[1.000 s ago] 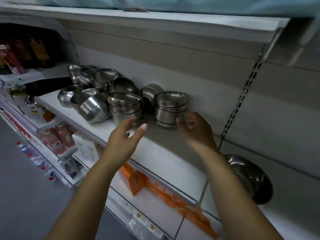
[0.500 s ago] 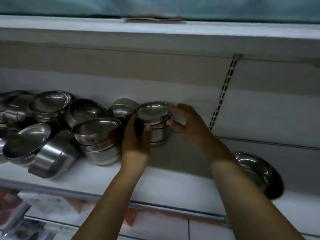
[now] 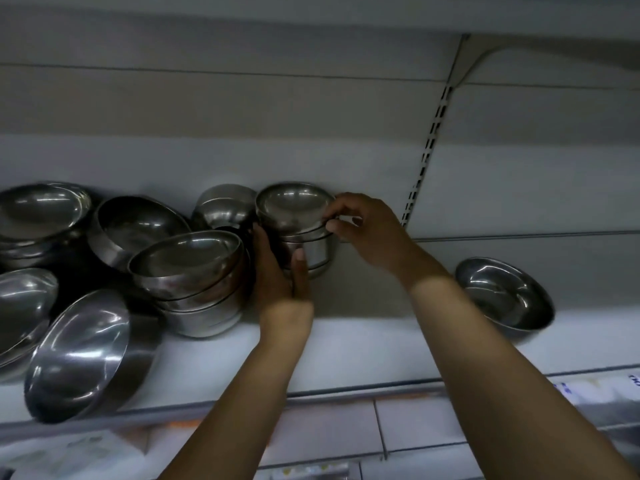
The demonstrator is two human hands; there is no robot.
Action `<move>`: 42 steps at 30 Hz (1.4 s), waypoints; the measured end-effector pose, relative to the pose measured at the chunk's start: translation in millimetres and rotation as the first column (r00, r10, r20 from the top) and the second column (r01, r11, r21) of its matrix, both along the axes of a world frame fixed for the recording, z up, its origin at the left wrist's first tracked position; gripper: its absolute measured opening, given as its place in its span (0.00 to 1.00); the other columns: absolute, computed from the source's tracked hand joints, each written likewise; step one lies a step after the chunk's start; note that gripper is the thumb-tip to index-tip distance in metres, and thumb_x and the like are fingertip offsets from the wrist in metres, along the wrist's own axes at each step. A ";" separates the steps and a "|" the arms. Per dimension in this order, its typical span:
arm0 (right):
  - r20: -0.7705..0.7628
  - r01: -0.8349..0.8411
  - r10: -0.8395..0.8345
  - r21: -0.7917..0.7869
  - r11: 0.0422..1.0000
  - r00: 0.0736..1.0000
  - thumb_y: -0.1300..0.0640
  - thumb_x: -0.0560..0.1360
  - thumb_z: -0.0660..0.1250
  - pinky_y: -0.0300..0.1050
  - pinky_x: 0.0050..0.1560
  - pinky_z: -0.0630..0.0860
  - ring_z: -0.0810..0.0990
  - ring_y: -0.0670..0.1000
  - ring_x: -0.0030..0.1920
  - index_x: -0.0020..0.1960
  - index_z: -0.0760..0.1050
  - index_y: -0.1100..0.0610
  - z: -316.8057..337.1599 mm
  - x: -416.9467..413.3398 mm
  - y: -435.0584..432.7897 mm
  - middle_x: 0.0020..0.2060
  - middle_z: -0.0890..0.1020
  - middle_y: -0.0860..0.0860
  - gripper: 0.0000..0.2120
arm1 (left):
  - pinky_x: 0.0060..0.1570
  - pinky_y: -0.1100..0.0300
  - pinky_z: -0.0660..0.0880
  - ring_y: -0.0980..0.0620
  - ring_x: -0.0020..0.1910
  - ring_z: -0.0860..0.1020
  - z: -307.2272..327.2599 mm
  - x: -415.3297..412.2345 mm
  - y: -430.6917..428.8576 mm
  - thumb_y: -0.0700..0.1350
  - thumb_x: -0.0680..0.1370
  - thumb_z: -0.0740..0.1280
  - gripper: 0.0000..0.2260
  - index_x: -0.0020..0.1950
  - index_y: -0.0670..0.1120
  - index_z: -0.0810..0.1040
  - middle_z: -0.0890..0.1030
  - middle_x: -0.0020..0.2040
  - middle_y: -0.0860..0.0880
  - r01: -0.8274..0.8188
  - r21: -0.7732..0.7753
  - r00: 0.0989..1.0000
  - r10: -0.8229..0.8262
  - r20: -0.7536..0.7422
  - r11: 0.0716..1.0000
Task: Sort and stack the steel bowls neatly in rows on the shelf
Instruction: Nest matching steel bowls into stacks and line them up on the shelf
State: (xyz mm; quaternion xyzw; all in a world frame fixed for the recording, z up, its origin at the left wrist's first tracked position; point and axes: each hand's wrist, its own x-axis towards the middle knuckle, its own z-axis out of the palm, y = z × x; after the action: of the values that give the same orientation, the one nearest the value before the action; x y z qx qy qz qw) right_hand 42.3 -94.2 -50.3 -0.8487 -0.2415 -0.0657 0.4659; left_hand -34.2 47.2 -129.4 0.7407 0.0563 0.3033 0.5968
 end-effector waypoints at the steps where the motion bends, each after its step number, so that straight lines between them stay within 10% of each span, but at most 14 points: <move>1: -0.011 0.005 -0.005 -0.002 1.000 1.000 0.62 0.76 0.72 0.22 0.52 0.66 0.79 0.43 0.54 0.48 0.81 0.51 0.5 -1.1 1.1 0.51 0.83 0.47 0.06 | 0.77 0.65 0.56 0.61 0.81 0.55 -0.9 -0.5 -0.1 0.59 0.83 0.58 0.34 0.85 0.50 0.50 0.56 0.84 0.55 0.003 0.003 1.000 -0.003 0.000 1.000; 15: 0.010 0.017 -0.020 0.269 0.963 1.000 0.65 0.79 0.69 0.33 0.58 0.74 0.81 0.43 0.54 0.52 0.78 0.62 16.3 -14.2 7.7 0.50 0.82 0.52 0.03 | 0.78 0.67 0.48 0.63 0.81 0.49 -7.9 -2.9 0.8 0.60 0.83 0.53 0.31 0.84 0.51 0.50 0.50 0.84 0.55 0.029 -0.003 0.999 -0.029 -0.028 1.000; 21: 0.016 0.170 -0.208 0.519 0.838 0.978 0.68 0.77 0.70 0.43 0.62 0.77 0.81 0.51 0.62 0.46 0.78 0.51 2.1 -59.4 -20.7 0.58 0.82 0.49 0.12 | 0.81 0.57 0.51 0.61 0.82 0.51 -7.3 -4.1 0.6 0.62 0.83 0.53 0.32 0.84 0.51 0.49 0.51 0.84 0.55 0.040 -0.035 0.999 -0.041 -0.034 0.999; 24: -0.048 0.243 -0.268 0.593 0.767 0.962 0.73 0.76 0.68 0.37 0.58 0.76 0.82 0.44 0.60 0.46 0.76 0.56 -15.8 -85.0 -42.1 0.58 0.82 0.50 0.12 | 0.77 0.70 0.49 0.63 0.81 0.51 -2.9 -6.9 -1.4 0.60 0.83 0.54 0.33 0.85 0.50 0.50 0.51 0.84 0.54 0.050 -0.050 0.998 -0.052 -0.032 0.997; 29: -0.152 0.278 -0.233 0.479 0.833 0.960 0.73 0.76 0.68 0.37 0.63 0.75 0.81 0.44 0.63 0.50 0.76 0.65 -49.3 -98.2 -68.6 0.62 0.81 0.51 0.06 | 0.70 0.78 0.50 0.64 0.80 0.51 0.1 -7.5 -1.9 0.60 0.83 0.56 0.34 0.84 0.52 0.48 0.51 0.84 0.56 0.072 -0.081 0.996 -0.076 -0.042 0.994; 36: -0.237 0.256 -0.174 0.379 0.889 0.956 0.71 0.73 0.72 0.33 0.55 0.76 0.82 0.41 0.57 0.45 0.80 0.56 -63.1 -117.3 -75.3 0.56 0.83 0.54 0.10 | 0.81 0.52 0.50 0.56 0.83 0.50 -7.8 -2.1 -0.7 0.67 0.79 0.56 0.39 0.84 0.50 0.49 0.50 0.85 0.51 0.046 -0.046 0.998 -0.048 -0.050 0.998; 42: -0.307 0.186 -0.129 0.164 0.969 0.943 0.62 0.71 0.76 0.40 0.63 0.76 0.83 0.46 0.57 0.47 0.83 0.50 -68.2 -127.9 -84.1 0.54 0.83 0.51 0.09 | 0.81 0.54 0.53 0.56 0.82 0.54 -4.3 -5.9 -2.3 0.67 0.78 0.56 0.39 0.84 0.52 0.50 0.53 0.84 0.52 0.053 -0.088 0.997 -0.058 -0.055 0.995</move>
State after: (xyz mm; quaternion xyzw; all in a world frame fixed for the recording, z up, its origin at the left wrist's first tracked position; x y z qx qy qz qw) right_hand -85.6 -178.3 -118.4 -0.8170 -0.0934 0.0012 0.5691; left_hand -40.1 44.9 -133.6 0.7239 0.0659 0.2627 0.6345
